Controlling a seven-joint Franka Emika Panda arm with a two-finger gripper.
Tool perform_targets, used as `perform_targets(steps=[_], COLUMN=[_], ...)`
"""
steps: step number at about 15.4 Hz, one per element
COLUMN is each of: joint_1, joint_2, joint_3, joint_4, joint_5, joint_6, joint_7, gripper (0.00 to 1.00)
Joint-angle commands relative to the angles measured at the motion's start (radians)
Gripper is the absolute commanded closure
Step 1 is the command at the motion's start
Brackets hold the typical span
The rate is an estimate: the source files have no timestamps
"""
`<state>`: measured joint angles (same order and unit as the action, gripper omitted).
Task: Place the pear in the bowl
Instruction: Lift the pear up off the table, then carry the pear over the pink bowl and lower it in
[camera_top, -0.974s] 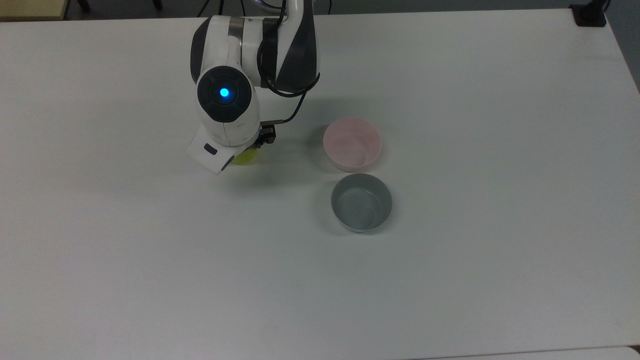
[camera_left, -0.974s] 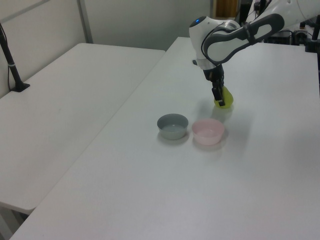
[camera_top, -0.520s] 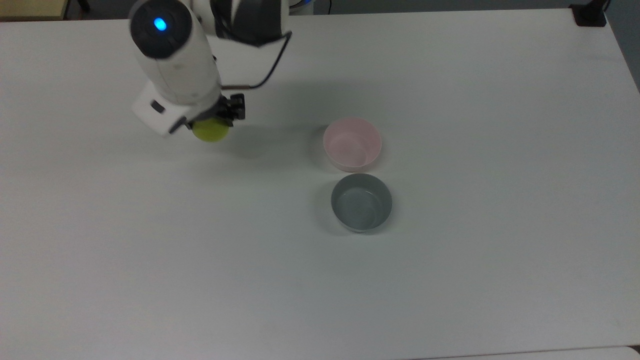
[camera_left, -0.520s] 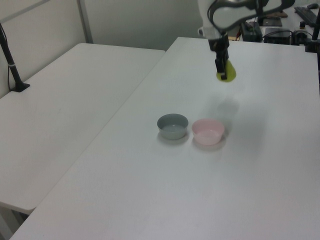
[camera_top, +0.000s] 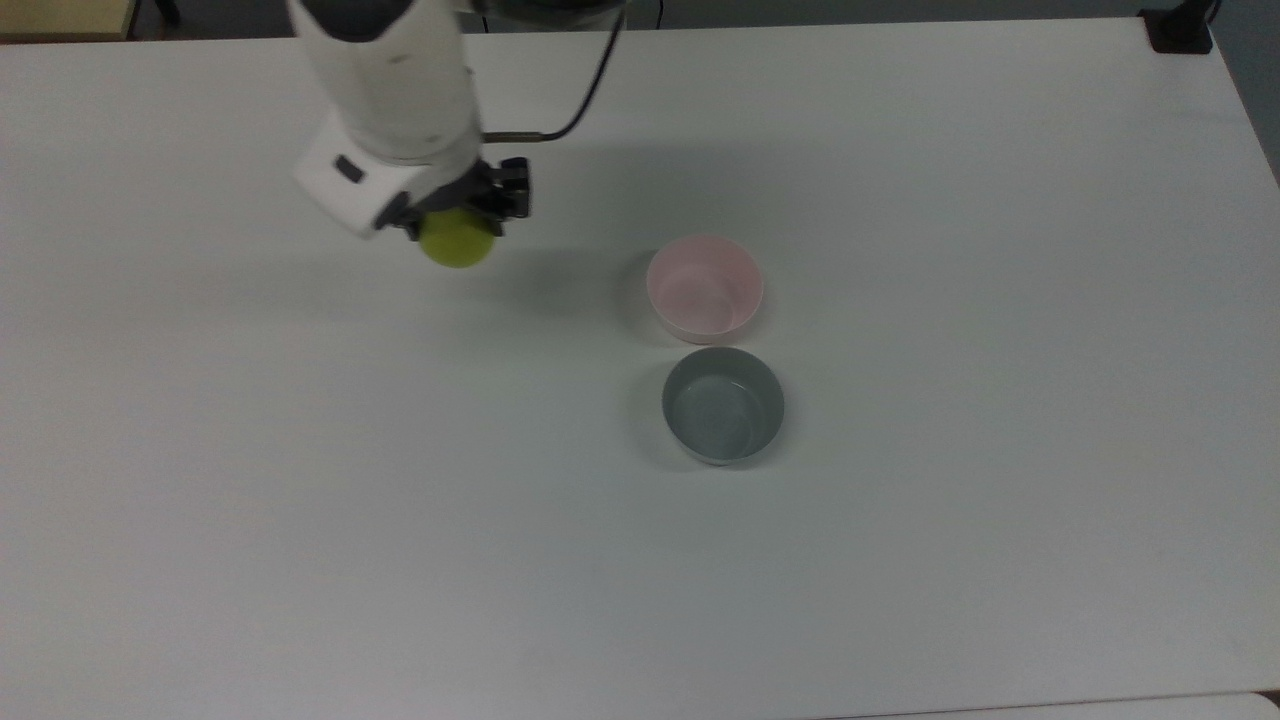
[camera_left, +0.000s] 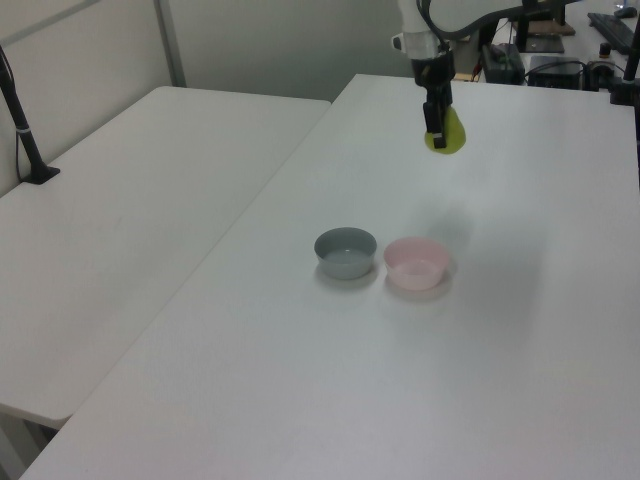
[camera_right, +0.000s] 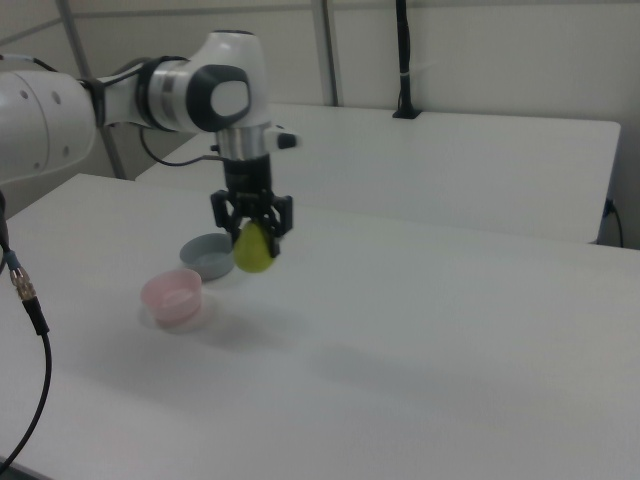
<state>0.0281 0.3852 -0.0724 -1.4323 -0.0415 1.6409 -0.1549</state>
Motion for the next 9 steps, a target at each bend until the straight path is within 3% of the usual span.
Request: perform_targets(steps=[1,5,9], joint_1=[0.134,0.268,0.314], joint_2=[0.000,0.004,0.040], joint_3=[-0.004,-0.004,-0.004], joint_4=[0.023,0.020,0.010], joint_5=[0.011,0.018,0.020], joint_6=[-0.013,-0.010,-0.001], joint_7=[0.113,0.190,0.219], gripper=[0.65,0.65,0.64])
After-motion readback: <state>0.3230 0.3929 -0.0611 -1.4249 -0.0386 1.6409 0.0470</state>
